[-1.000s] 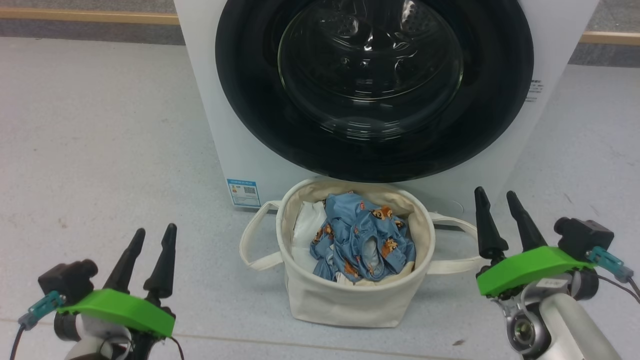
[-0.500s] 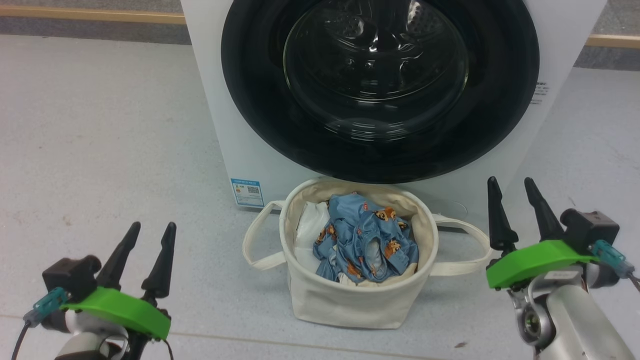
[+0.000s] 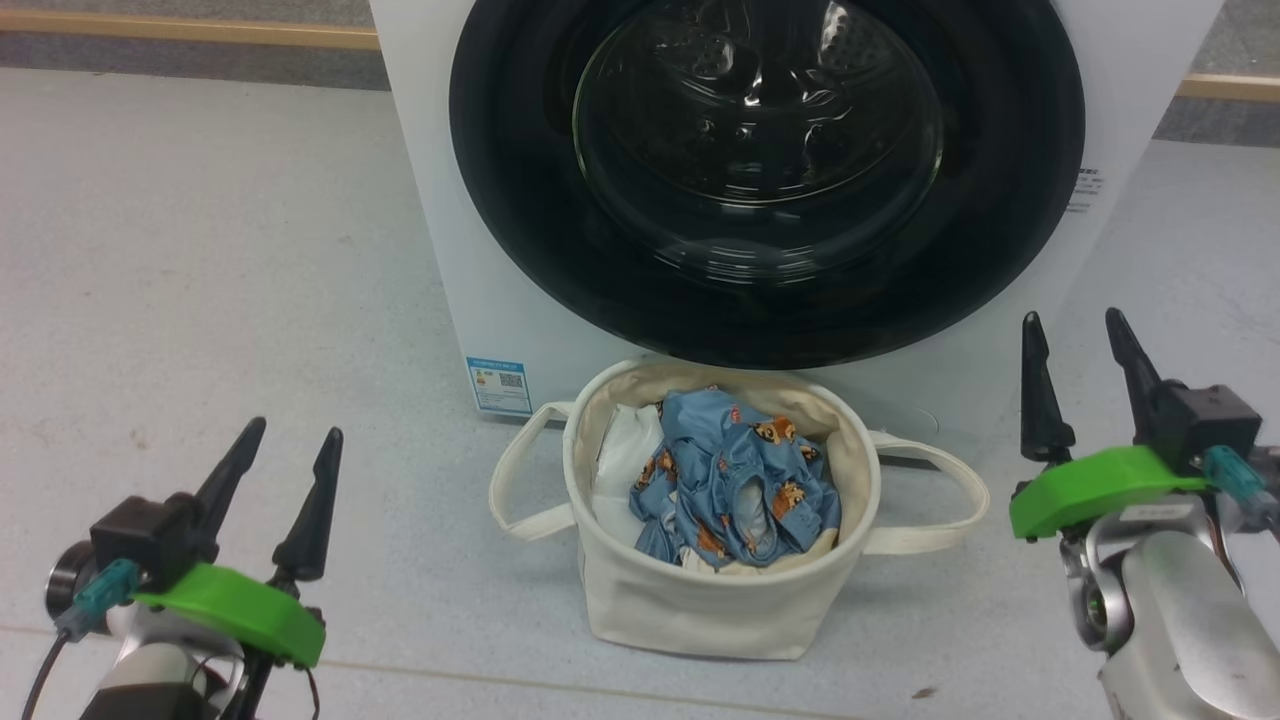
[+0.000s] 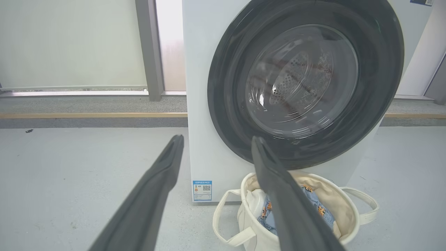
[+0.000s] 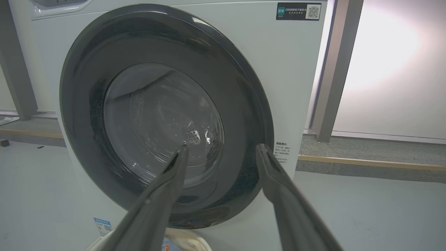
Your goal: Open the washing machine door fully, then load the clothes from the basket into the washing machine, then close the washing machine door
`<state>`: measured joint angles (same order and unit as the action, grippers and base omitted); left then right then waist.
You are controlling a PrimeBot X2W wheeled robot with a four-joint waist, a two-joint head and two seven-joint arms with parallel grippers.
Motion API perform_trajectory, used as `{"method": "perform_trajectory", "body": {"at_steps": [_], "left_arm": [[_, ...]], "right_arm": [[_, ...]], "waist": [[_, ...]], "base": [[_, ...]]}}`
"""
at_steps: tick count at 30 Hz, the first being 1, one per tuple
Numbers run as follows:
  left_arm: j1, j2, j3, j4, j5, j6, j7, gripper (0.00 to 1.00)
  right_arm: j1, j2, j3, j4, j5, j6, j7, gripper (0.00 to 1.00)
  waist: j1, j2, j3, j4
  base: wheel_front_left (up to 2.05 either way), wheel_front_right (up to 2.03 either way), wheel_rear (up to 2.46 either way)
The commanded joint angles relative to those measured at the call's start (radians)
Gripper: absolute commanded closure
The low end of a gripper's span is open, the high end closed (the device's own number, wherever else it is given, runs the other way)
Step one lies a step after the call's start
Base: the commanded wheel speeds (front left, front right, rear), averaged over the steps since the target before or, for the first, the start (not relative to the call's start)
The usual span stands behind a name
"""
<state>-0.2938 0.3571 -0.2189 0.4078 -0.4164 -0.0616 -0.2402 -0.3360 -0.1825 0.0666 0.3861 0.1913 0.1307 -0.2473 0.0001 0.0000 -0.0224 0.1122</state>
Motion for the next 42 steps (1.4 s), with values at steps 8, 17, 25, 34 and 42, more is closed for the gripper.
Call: {"method": "perform_trajectory", "body": {"at_steps": [8, 17, 25, 34, 42], "left_arm": [[-0.074, 0.047, 0.036, -0.017, 0.044, -0.010, -0.022, 0.00], [-0.074, 0.041, 0.047, -0.006, 0.049, -0.009, -0.022, 0.00], [-0.073, 0.039, 0.048, -0.004, 0.047, -0.013, -0.022, 0.00], [-0.075, 0.042, 0.051, -0.005, 0.062, 0.002, -0.022, 0.00], [-0.075, 0.040, 0.050, -0.007, 0.070, 0.002, -0.022, 0.00]], "right_arm": [[-0.061, 0.005, 0.002, 0.003, -0.051, 0.000, -0.015, 0.00], [-0.052, 0.009, 0.006, 0.001, -0.037, 0.000, -0.015, 0.00], [-0.047, 0.007, 0.013, -0.004, -0.025, 0.000, -0.015, 0.00], [-0.046, 0.007, 0.009, -0.009, -0.019, 0.000, -0.015, 0.00], [-0.046, 0.006, 0.006, -0.016, -0.015, 0.000, -0.015, 0.00]], "waist": [[-0.0001, 0.0000, 0.005, 0.001], [-0.0001, 0.0000, 0.003, 0.001], [-0.0001, 0.0000, 0.003, 0.000], [-0.0001, 0.0000, 0.003, -0.001], [-0.0001, 0.0000, 0.002, -0.001]], "base": [[0.00, 0.00, 0.00], [0.00, 0.00, 0.00], [0.00, 0.00, 0.00], [0.13, 0.02, -0.15], [0.85, 0.28, -1.13]]}}
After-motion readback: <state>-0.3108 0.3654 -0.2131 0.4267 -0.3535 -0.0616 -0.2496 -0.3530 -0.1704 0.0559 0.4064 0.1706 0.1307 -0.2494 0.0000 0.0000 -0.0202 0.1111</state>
